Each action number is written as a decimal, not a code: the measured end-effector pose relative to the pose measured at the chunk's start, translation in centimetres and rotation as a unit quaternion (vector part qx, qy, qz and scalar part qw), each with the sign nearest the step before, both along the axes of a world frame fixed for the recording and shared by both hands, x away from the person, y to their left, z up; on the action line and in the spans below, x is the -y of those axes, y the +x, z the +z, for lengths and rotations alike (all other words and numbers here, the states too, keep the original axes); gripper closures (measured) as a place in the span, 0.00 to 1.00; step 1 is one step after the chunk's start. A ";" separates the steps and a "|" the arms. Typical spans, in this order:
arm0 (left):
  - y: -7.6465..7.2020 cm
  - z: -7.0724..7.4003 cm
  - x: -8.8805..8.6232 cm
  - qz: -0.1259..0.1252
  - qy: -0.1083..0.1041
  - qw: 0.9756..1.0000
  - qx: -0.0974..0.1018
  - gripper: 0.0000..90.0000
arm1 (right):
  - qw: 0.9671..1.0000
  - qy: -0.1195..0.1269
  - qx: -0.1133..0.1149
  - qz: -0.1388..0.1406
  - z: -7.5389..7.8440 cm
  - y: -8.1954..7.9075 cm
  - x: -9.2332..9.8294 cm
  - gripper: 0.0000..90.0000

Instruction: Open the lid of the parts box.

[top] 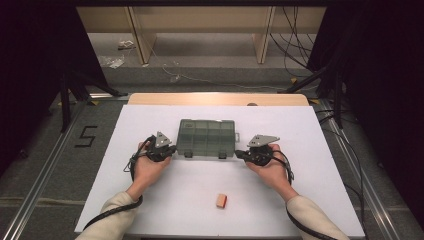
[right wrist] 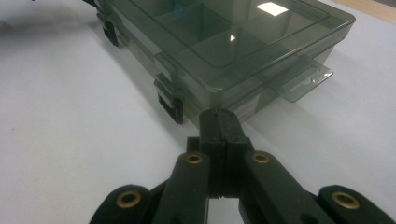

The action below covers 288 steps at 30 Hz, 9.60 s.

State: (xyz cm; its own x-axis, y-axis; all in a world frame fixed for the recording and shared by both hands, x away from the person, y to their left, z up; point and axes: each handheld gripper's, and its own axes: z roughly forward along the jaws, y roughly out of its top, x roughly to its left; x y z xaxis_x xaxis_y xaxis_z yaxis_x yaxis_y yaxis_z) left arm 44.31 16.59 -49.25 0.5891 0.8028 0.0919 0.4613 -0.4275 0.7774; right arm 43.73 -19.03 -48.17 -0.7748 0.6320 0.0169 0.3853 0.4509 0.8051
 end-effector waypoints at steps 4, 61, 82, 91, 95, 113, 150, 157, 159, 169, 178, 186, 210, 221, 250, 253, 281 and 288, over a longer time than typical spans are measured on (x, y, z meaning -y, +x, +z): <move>-0.1 0.3 -0.1 0.001 0.002 1.000 0.002 1.00 | 1.000 0.006 0.005 -0.001 0.2 0.0 0.0 1.00; 1.2 4.5 0.9 0.024 -0.059 0.997 0.047 1.00 | 0.997 0.049 0.049 -0.030 3.6 2.3 -0.6 1.00; 1.9 5.2 1.4 0.028 -0.064 0.996 0.062 0.99 | 0.995 0.024 0.074 -0.068 4.0 2.7 -0.9 0.81; 2.1 4.7 1.2 0.060 -0.031 0.995 0.071 0.77 | 0.990 0.021 0.111 -0.079 4.4 2.8 -1.6 0.79; 2.1 5.0 1.0 0.055 -0.033 0.993 0.095 0.76 | 0.989 0.023 0.117 -0.083 4.4 2.9 -1.8 0.80; 2.7 5.8 1.7 0.055 -0.023 0.985 0.162 0.92 | 0.978 0.015 0.175 -0.114 5.2 3.3 -2.5 0.89; 5.3 7.3 1.8 0.071 -0.047 0.985 0.149 0.93 | 0.976 0.020 0.165 -0.142 6.7 5.9 -3.0 0.92; 5.6 7.6 1.8 0.070 -0.052 0.985 0.147 0.93 | 0.976 0.026 0.163 -0.143 6.7 6.1 -2.9 0.92; 5.6 7.7 1.8 0.071 -0.051 0.985 0.147 0.93 | 0.976 0.025 0.163 -0.143 6.7 6.1 -2.9 0.93; 6.0 7.7 1.8 0.079 -0.063 0.984 0.145 0.94 | 0.975 0.024 0.162 -0.148 6.8 6.4 -3.0 0.93; 6.3 7.8 1.9 0.085 -0.065 0.984 0.142 0.94 | 0.974 0.028 0.162 -0.154 6.8 6.8 -3.1 0.93; 6.8 7.9 2.0 0.088 -0.070 0.984 0.138 0.94 | 0.974 0.032 0.157 -0.158 6.8 7.3 -3.1 0.93; 8.2 7.6 2.1 0.095 -0.076 0.984 0.131 0.94 | 0.974 0.035 0.135 -0.177 6.0 9.1 -3.2 0.94; 8.6 7.0 2.2 0.094 -0.071 0.985 0.126 0.93 | 0.976 0.034 0.122 -0.179 5.4 9.5 -3.2 0.94; 9.5 5.4 2.4 0.099 -0.061 0.988 0.101 0.93 | 0.978 0.018 0.086 -0.187 3.5 10.4 -3.4 0.94; 9.6 5.2 2.4 0.101 -0.065 0.988 0.097 0.93 | 0.979 0.019 0.084 -0.186 3.4 10.5 -3.4 0.94; 10.5 3.5 2.5 0.108 -0.058 0.991 0.058 0.93 | 0.979 0.002 0.056 -0.195 1.9 11.0 -3.6 0.94; 10.7 3.1 2.6 0.111 -0.057 0.991 0.049 0.93 | 0.979 -0.001 0.044 -0.197 1.7 11.2 -3.7 0.94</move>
